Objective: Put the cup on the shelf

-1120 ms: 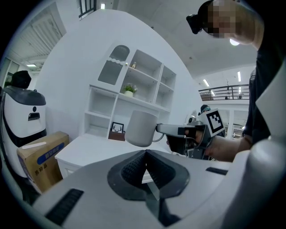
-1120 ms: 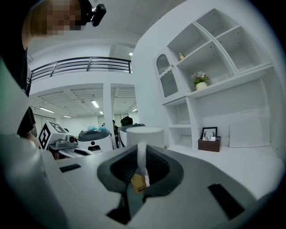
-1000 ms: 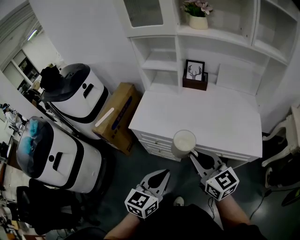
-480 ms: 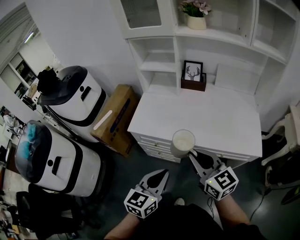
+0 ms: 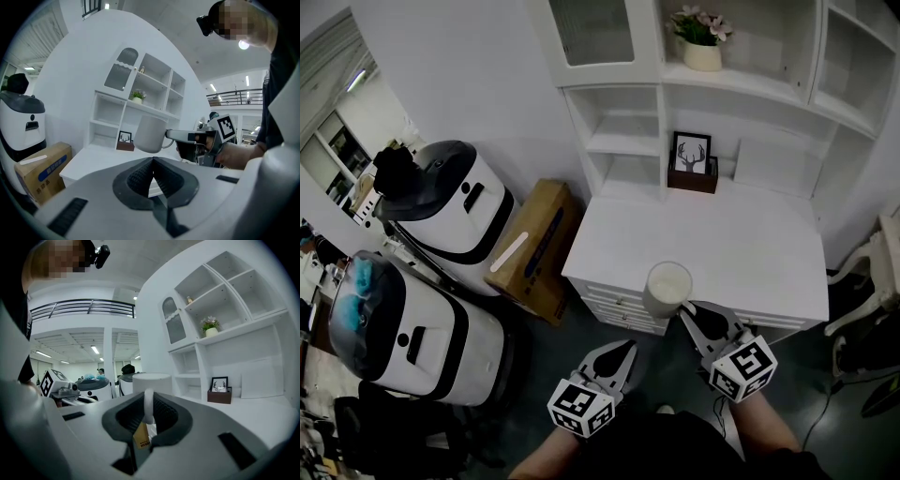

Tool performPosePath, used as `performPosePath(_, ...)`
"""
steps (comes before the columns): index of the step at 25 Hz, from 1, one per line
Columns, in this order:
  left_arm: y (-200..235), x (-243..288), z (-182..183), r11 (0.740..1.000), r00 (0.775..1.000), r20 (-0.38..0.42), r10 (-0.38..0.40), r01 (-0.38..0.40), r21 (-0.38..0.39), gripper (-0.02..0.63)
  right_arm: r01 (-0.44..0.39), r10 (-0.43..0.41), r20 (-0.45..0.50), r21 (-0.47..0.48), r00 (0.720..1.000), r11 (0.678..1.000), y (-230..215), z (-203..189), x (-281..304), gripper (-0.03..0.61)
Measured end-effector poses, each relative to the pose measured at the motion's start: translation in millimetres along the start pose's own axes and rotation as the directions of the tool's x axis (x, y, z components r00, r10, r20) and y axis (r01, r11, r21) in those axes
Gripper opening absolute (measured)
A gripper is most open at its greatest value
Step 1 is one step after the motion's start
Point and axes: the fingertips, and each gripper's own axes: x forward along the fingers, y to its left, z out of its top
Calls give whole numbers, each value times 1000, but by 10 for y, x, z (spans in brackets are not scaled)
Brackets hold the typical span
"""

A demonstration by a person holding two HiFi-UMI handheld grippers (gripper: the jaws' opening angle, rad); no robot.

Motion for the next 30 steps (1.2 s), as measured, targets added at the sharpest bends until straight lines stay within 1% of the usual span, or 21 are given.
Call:
performPosePath(7, 262, 13, 103, 1000, 1000, -6, -20, 20, 10, 5, 24, -24, 2, 11, 1000, 1000, 6, 28, 234, 31)
performPosePath(20, 683, 79, 274, 996, 996, -14, -83, 84, 28, 5, 92, -92, 0, 12, 996, 996, -29, 71, 608, 31)
performPosePath(30, 1043, 128, 325, 994, 994, -18, -112, 112, 12, 5, 119, -119, -15, 6, 993, 993, -13, 77, 923, 31)
